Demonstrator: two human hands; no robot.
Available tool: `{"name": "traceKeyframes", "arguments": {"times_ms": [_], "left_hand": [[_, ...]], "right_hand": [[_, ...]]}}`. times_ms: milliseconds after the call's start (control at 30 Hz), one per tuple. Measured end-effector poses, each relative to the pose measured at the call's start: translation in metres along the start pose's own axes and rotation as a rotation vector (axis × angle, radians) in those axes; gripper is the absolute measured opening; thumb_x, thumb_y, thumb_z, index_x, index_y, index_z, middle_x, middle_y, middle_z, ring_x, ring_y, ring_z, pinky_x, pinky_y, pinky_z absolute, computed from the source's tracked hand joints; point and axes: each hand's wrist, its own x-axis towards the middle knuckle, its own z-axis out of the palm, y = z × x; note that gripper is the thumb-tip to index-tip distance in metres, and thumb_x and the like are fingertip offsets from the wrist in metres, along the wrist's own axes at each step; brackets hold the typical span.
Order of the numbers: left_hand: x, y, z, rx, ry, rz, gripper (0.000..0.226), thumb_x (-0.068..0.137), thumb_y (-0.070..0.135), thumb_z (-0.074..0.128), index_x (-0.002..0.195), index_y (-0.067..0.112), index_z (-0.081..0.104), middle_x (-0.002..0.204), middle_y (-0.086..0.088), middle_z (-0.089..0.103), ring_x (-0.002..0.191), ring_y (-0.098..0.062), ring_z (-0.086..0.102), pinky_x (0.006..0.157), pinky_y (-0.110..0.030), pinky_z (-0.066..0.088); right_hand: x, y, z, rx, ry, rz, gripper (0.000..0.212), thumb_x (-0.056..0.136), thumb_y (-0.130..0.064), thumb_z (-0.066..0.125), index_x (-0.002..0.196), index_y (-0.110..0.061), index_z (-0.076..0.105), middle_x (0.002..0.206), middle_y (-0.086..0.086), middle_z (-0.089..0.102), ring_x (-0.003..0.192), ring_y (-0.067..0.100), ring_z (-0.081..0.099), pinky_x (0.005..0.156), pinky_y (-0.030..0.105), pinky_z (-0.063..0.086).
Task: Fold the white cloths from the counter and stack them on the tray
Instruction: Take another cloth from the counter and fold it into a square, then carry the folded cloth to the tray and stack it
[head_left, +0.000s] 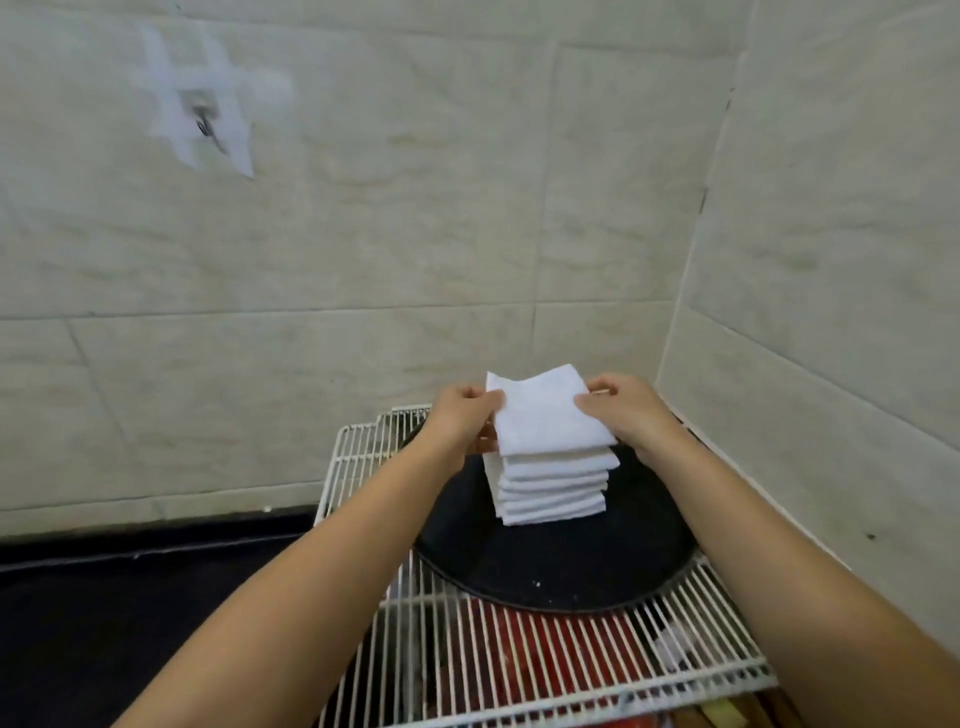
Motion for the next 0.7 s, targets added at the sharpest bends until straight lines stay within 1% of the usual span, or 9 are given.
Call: {"name": "traceKeyframes", "arguments": {"times_ms": [100,167,200,300,367,433,500,600,700], "left_hand": [[0.006,-0.012,-0.001,0.07,0.027,-0.003,0.023,0.092,0.017,0.056,0.071,0.014,0.047,0.065,-0.003,0.053,0.053,-0.014,0.049,0.043,-0.022,0.042],[0.006,-0.016,-0.001,0.099,0.045,0.007,0.026,0.092,0.018,0.056,0.068,0.015,0.046,0.061,-0.002,0.051,0.05,-0.014,0.046,0.044,-0.023,0.036],[0.006,-0.017,-0.001,0.109,0.05,0.007,0.027,0.092,0.018,0.056,0.068,0.015,0.045,0.06,-0.002,0.051,0.05,-0.014,0.046,0.044,-0.022,0.035],[0.001,-0.018,-0.003,0.12,0.058,0.008,0.025,0.092,0.022,0.057,0.072,0.015,0.046,0.063,-0.002,0.051,0.05,-0.013,0.046,0.04,-0.02,0.033],[-0.004,-0.016,-0.009,0.122,0.075,0.013,0.018,0.092,0.025,0.056,0.08,0.014,0.049,0.067,-0.001,0.053,0.051,-0.012,0.046,0.04,-0.019,0.033],[-0.012,-0.011,-0.018,0.12,0.108,0.028,0.013,0.093,0.025,0.054,0.089,0.013,0.05,0.07,-0.001,0.055,0.052,-0.011,0.047,0.042,-0.018,0.034],[-0.023,-0.007,-0.031,0.13,0.131,0.067,0.012,0.094,0.024,0.053,0.094,0.012,0.049,0.073,-0.001,0.055,0.054,-0.011,0.047,0.044,-0.018,0.034],[-0.05,0.0,-0.063,0.191,0.151,0.157,0.007,0.095,0.02,0.05,0.092,0.014,0.049,0.071,-0.001,0.054,0.053,-0.009,0.049,0.044,-0.017,0.035],[-0.093,0.002,-0.119,0.305,0.224,0.262,0.011,0.096,0.017,0.049,0.086,0.017,0.049,0.07,-0.001,0.054,0.05,-0.006,0.051,0.042,-0.015,0.037]], "right_hand": [[0.005,0.015,0.001,-0.024,-0.024,0.001,0.025,0.088,-0.014,0.06,0.111,-0.007,0.064,0.09,0.003,0.062,0.087,0.021,0.059,0.073,0.028,0.044],[0.005,0.019,0.001,-0.023,-0.048,0.0,0.026,0.088,-0.013,0.06,0.113,-0.008,0.063,0.084,0.001,0.06,0.081,0.019,0.058,0.063,0.027,0.042],[0.004,0.02,0.001,-0.03,-0.055,-0.001,0.027,0.088,-0.014,0.06,0.114,-0.008,0.063,0.085,0.002,0.06,0.081,0.019,0.058,0.061,0.027,0.041],[0.002,0.02,0.001,-0.102,-0.042,-0.021,0.034,0.088,-0.022,0.061,0.119,-0.009,0.058,0.096,0.005,0.06,0.092,0.022,0.059,0.072,0.028,0.041],[-0.001,0.015,-0.001,-0.212,0.019,-0.065,0.042,0.089,-0.029,0.059,0.126,-0.011,0.051,0.105,0.006,0.06,0.101,0.024,0.058,0.077,0.03,0.041],[-0.006,0.003,-0.001,-0.326,0.114,-0.166,0.046,0.091,-0.032,0.056,0.131,-0.013,0.046,0.12,0.009,0.055,0.114,0.026,0.053,0.087,0.034,0.043],[-0.017,-0.017,0.006,-0.415,0.152,-0.288,0.044,0.092,-0.032,0.052,0.132,-0.014,0.046,0.129,0.011,0.05,0.12,0.027,0.048,0.096,0.039,0.043],[-0.042,-0.055,0.037,-0.493,0.087,-0.444,0.04,0.094,-0.031,0.048,0.131,-0.015,0.049,0.13,0.011,0.05,0.12,0.027,0.048,0.1,0.041,0.042],[-0.079,-0.096,0.096,-0.497,-0.018,-0.59,0.038,0.095,-0.034,0.047,0.128,-0.017,0.051,0.129,0.009,0.05,0.119,0.027,0.049,0.1,0.04,0.041]]}}
